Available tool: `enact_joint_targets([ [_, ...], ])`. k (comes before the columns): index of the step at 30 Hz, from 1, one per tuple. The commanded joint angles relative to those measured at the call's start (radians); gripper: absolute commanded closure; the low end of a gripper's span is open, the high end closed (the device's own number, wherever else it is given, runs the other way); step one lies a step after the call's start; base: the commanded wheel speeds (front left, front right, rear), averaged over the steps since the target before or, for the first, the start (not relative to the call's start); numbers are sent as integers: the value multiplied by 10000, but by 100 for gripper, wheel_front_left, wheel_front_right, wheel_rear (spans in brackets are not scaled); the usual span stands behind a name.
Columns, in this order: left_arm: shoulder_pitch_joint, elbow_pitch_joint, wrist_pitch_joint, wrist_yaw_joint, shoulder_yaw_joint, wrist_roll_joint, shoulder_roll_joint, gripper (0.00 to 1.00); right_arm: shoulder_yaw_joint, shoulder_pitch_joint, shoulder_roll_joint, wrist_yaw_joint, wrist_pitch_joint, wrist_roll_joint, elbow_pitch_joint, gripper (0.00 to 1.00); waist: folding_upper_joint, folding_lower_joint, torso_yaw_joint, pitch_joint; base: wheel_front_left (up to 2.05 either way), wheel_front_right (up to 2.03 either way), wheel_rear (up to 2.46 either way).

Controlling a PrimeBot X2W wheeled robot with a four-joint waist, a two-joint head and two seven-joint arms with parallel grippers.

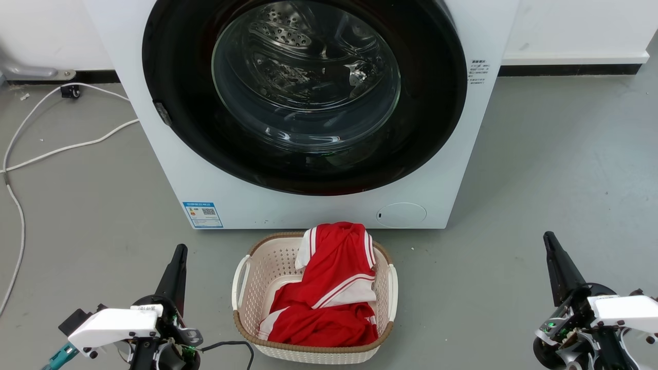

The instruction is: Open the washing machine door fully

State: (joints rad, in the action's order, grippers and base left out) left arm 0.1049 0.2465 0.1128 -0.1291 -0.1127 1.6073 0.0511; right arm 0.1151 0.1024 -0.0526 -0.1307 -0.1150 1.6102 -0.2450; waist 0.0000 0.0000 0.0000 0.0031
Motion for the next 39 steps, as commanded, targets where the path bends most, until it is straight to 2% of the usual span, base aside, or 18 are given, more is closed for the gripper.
enact_joint_targets([
  [1, 84, -5, 13, -33, -16, 9, -8, 100, -8, 135, 35, 0, 6, -12, -12, 100, 0, 0, 0, 0, 0, 0, 0],
  [9, 84, -6, 13, -33, -16, 9, -8, 100, -8, 135, 35, 0, 6, -12, -12, 100, 0, 0, 0, 0, 0, 0, 0],
  [10, 0, 0, 0, 0, 0, 0, 0, 0, 0, 0, 0, 0, 0, 0, 0, 0, 0, 0, 0, 0, 0, 0, 0],
  [20, -55, -270, -378, -1, 323, -14, -5, 0, -144, -246, 2, 0, 402, -192, 293, 0, 0, 0, 11, -8, 0, 0, 0],
  [25, -91, -552, -639, -2, 468, -487, 24, 0, -155, -342, 4, 0, 644, -791, 528, 0, 0, 0, 42, -14, 0, 0, 0],
  [39, -194, -1220, -1243, -7, 420, -3691, -1, 0, -306, -550, 6, 0, 1253, -5269, 1627, 0, 0, 0, 105, -34, 0, 0, 0],
])
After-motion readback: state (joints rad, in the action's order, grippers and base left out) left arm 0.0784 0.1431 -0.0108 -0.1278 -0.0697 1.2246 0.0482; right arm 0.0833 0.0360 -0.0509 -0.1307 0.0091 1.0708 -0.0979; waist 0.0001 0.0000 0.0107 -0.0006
